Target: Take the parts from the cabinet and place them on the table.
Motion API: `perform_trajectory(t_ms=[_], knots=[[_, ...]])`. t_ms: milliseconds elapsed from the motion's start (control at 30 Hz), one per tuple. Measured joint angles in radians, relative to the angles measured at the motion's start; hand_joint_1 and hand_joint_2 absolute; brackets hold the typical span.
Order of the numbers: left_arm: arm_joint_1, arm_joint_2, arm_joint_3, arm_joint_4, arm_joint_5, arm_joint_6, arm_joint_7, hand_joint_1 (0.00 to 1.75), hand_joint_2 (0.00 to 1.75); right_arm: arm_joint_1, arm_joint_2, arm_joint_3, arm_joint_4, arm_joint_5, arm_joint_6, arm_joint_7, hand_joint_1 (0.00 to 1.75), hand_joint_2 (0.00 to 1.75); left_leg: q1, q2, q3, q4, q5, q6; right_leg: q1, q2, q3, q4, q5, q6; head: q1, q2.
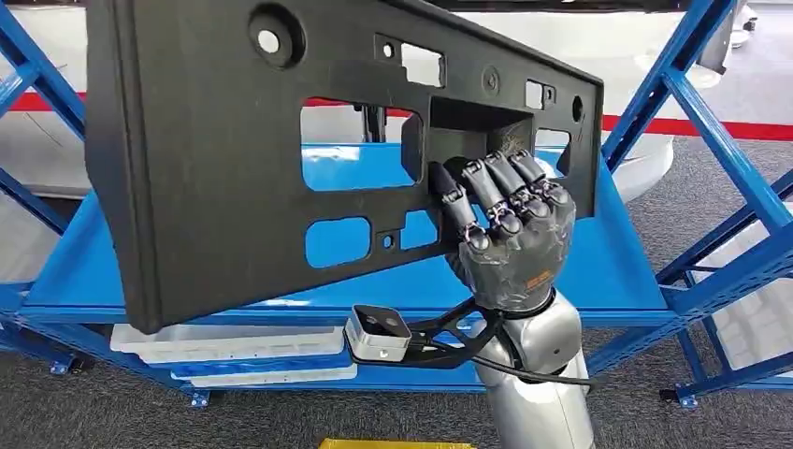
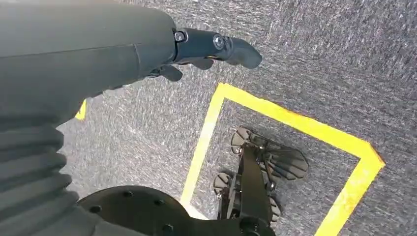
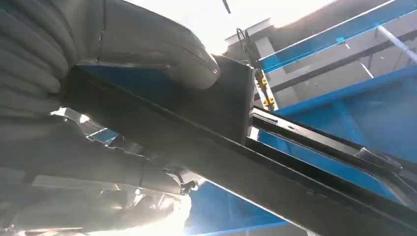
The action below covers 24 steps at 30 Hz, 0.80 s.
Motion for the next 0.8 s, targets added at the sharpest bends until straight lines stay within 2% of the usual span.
perform_trajectory(t_ms=[133, 233, 333, 433, 533, 733, 800], knots=[[0.000, 0.000, 0.003, 0.000, 0.001, 0.000, 0.004, 0.00, 1.75, 0.000, -0.002, 0.000, -0.002, 0.000, 0.000, 0.009, 1.75, 1.75, 0.000, 0.000, 0.000, 0.000, 0.000, 0.000, 0.000, 0.000, 0.000, 0.000, 0.000, 0.000, 0.000, 0.000], [0.000, -0.001, 0.006, 0.000, 0.009, 0.000, 0.010, 0.00, 1.75, -0.002, -0.016, 0.018, 0.002, -0.045, 0.006, 0.096, 1.75, 1.75, 0.000, 0.000, -0.001, 0.000, 0.000, 0.000, 0.000, 0.000, 0.000, 0.000, 0.000, 0.000, 0.000, 0.000], [-0.001, -0.001, 0.013, 0.000, 0.001, 0.018, 0.038, 0.00, 1.75, -0.019, -0.042, 0.066, 0.019, -0.178, 0.084, 0.161, 1.75, 1.75, 0.000, 0.000, -0.001, 0.000, 0.000, 0.000, 0.000, 0.000, 0.000, 0.000, 0.000, 0.000, 0.000, 0.000], [-0.002, -0.001, 0.022, 0.000, 0.000, 0.022, 0.050, 0.00, 1.75, -0.041, -0.055, 0.100, 0.050, -0.356, 0.174, 0.165, 1.75, 1.75, -0.002, 0.001, -0.001, 0.000, -0.001, 0.000, -0.001, 0.000, 0.000, 0.000, 0.000, 0.000, 0.000, 0.000], [-0.002, -0.001, 0.027, 0.000, -0.001, 0.011, 0.044, 0.00, 1.75, -0.065, -0.061, 0.109, 0.080, -0.458, 0.223, 0.165, 1.75, 1.75, -0.003, -0.001, -0.001, 0.001, 0.000, 0.000, -0.002, -0.001, 0.001, 0.000, 0.001, 0.001, 0.000, 0.000], [-0.002, -0.001, 0.035, 0.000, 0.005, -0.004, 0.017, 0.00, 1.75, -0.086, -0.074, 0.109, 0.109, -0.543, 0.260, 0.159, 1.75, 1.75, -0.006, -0.002, -0.004, 0.008, -0.005, 0.007, -0.008, 0.000, 0.001, 0.000, 0.001, 0.004, 0.000, 0.000], [-0.002, -0.001, 0.037, 0.000, 0.005, -0.004, 0.016, 0.00, 1.75, -0.090, -0.075, 0.109, 0.114, -0.546, 0.261, 0.158, 1.75, 1.75, -0.007, -0.002, -0.006, 0.012, -0.008, 0.012, -0.011, 0.000, 0.002, -0.002, 0.001, 0.010, 0.000, 0.000]])
